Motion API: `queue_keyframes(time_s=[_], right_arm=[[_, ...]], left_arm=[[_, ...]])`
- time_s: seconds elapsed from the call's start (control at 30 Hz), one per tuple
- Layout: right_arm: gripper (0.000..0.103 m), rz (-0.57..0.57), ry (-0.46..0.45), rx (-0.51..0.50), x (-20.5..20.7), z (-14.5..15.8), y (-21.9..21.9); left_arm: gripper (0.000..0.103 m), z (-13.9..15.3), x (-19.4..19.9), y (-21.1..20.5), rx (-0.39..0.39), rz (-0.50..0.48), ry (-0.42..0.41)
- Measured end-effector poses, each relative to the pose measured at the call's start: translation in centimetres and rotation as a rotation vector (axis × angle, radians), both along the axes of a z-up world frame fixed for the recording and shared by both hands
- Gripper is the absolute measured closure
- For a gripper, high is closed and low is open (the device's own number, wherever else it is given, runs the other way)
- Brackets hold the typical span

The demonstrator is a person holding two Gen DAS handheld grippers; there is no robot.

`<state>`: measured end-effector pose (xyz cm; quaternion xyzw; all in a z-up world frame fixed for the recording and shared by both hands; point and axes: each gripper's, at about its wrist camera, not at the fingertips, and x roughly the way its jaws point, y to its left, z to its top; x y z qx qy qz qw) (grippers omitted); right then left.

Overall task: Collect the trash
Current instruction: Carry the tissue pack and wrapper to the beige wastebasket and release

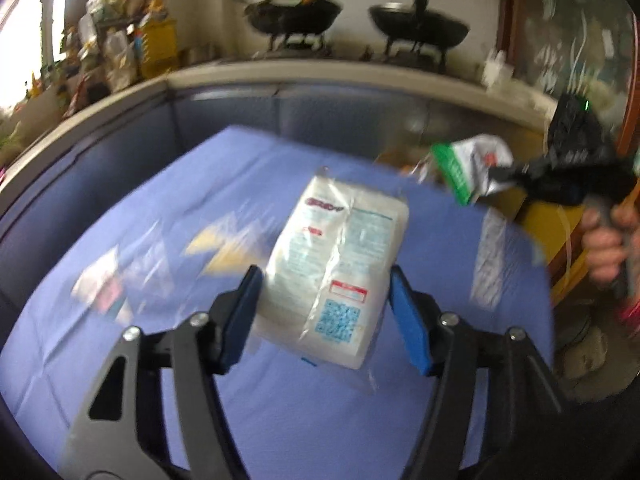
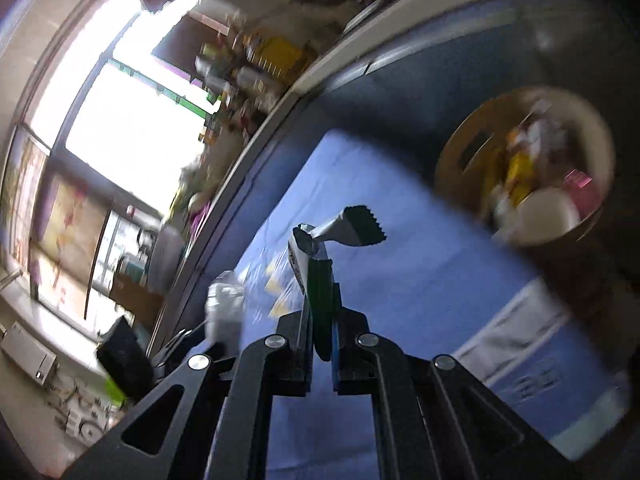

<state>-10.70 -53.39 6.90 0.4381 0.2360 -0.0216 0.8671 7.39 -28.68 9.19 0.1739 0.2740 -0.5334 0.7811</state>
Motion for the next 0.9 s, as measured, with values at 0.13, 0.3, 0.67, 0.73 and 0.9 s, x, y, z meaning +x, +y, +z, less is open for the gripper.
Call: queue_keyframes(time_s=[0.13, 0.3, 0.67, 0.73, 0.9], right_arm=[[0.098, -0.116, -0.028, -0.037, -3.4, 0.9, -4.8], [0.098, -0.202, 0.003, -0.124, -5.0, 1.1, -9.2], [0.096, -0.142, 0.228, -0.199, -0.2, -5.6, -13.5], [0.086, -0.132, 0.272, -0.223, 0.8, -6.3, -13.7], [0.037, -0.17, 0.303, -0.28, 1.1, -6.1, -13.8]], left_arm=[[0.041, 2.1, -1.5, -7.1, -0.016, -0.07, -0.002], [0.04, 2.1, -2.8, -17.6, 0.024, -0.13, 0.042], [0.028, -3.8, -1.4, -29.5, 0.171, -0.041, 0.152], [0.02, -4.8, -1.2, -30.1, 0.202, -0.02, 0.168], [0.018, -5.1, -1.1, -30.0, 0.214, 0.007, 0.179]])
